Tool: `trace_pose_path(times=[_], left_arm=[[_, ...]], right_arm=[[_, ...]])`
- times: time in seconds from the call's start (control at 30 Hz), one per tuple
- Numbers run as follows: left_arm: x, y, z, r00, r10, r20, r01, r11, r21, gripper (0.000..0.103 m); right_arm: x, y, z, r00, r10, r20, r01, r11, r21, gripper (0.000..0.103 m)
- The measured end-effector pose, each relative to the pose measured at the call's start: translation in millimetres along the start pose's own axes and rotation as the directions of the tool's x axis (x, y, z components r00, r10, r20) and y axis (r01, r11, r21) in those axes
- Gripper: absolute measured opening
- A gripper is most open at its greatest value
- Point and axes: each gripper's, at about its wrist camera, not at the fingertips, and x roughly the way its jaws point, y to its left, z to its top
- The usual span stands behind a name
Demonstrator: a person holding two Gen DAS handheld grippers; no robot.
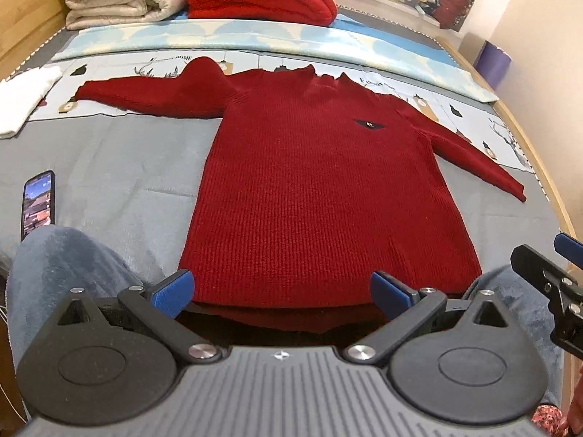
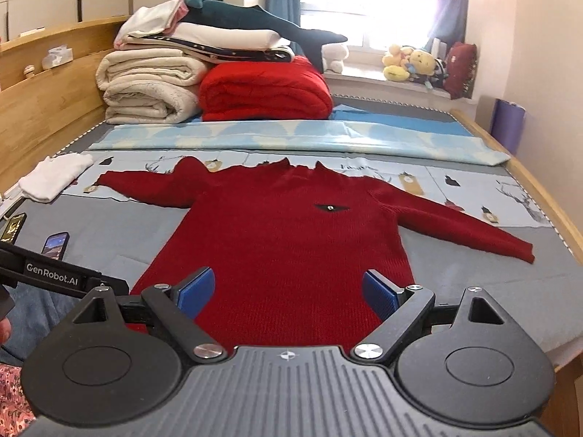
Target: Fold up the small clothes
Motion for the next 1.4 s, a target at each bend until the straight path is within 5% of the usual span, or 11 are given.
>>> trace_pose_path(times=[0.5, 1.4], left_arm=[[25, 3, 18, 0.997, 0.078, -0.003, -0.077, 0.995, 0.064, 0.103], [142, 66, 98, 0.989, 0.085, -0.123, -0.091, 0.995, -0.049, 0.103]], right_arm=[[31, 9, 3, 0.994, -0.002, -0.11, 0.0, 1.0, -0.025, 0.089], [145, 34, 19, 0.947, -0.028, -0.321, 0.012, 0.999, -0.052, 0.089]])
